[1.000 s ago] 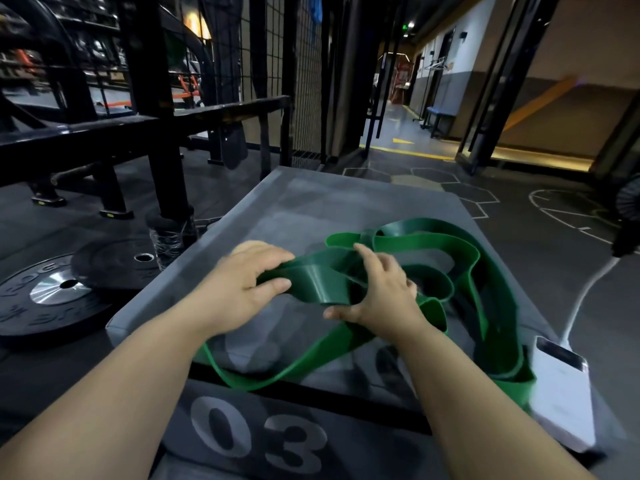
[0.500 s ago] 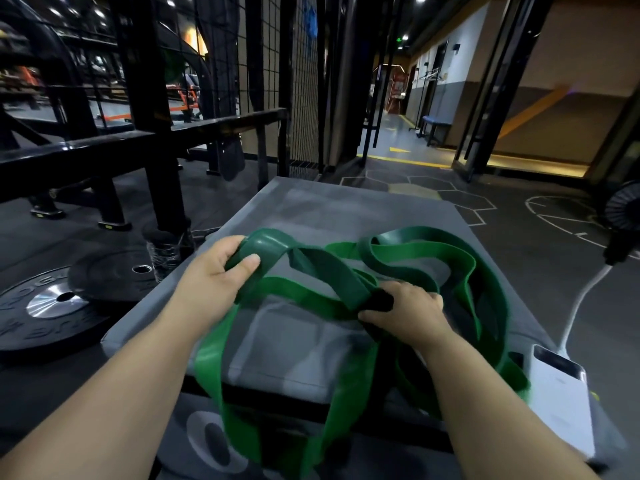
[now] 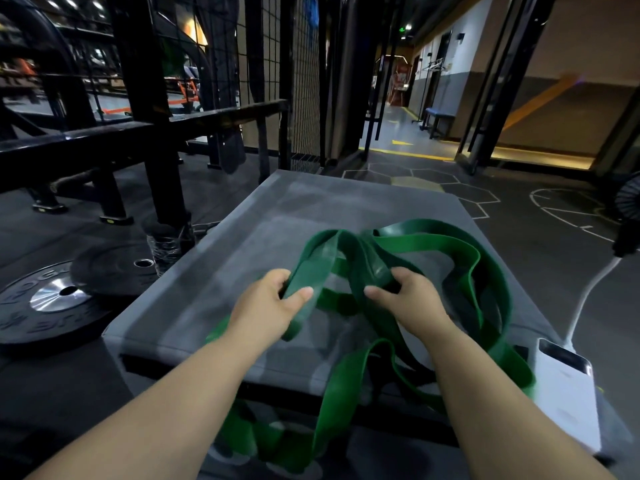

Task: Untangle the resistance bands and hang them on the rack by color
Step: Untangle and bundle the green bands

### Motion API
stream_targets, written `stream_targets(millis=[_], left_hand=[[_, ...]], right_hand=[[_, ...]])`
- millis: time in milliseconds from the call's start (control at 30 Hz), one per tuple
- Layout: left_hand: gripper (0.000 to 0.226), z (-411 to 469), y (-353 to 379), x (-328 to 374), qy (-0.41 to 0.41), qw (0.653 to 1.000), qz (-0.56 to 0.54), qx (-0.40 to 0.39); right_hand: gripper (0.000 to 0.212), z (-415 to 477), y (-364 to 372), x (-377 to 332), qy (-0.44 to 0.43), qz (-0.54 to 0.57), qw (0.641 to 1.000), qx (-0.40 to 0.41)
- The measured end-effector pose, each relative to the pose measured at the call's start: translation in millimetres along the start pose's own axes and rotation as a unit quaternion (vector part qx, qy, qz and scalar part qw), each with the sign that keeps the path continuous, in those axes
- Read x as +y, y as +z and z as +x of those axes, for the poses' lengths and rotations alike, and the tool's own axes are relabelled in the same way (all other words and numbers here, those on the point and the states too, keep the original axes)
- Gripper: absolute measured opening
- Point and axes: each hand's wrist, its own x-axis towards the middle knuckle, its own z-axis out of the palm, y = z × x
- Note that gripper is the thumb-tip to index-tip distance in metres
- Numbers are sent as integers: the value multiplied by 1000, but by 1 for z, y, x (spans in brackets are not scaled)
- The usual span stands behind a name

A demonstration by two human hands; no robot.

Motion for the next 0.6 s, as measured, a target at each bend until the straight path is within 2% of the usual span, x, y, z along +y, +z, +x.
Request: stream_targets(millis=[67,133,200,267,300,367,433,533,600], left_hand=[[34,-1,13,4,3,999,-27,-22],[41,-4,23,13,-5,998,-51,-45],[52,-5,31,22,-2,992,-105,-63],[73,-5,36,27,8,983,-169,-76],[75,-3,39,25,14,974,-208,-85],[59,-4,41,27,19,940,-317,-121],[53,-8,40,34,12,910,-380,-167],[44,-12,42,40,-30,887,-404,-221],[33,-12,44,43,-69,881,-416,-216]], right_hand=[[33,0,-1,-9,15,149,988,22],[39,-1,2,-22,6,245,969,34],[48,-4,9,-32,-7,278,960,41],[50,-7,17,-38,-17,296,954,38],[48,-8,20,-39,-18,305,952,31],[45,-8,24,-41,-16,322,947,19],[46,-9,27,-41,0,321,947,19],[44,-10,29,-42,22,288,957,38],[53,-12,26,-42,40,279,958,50]])
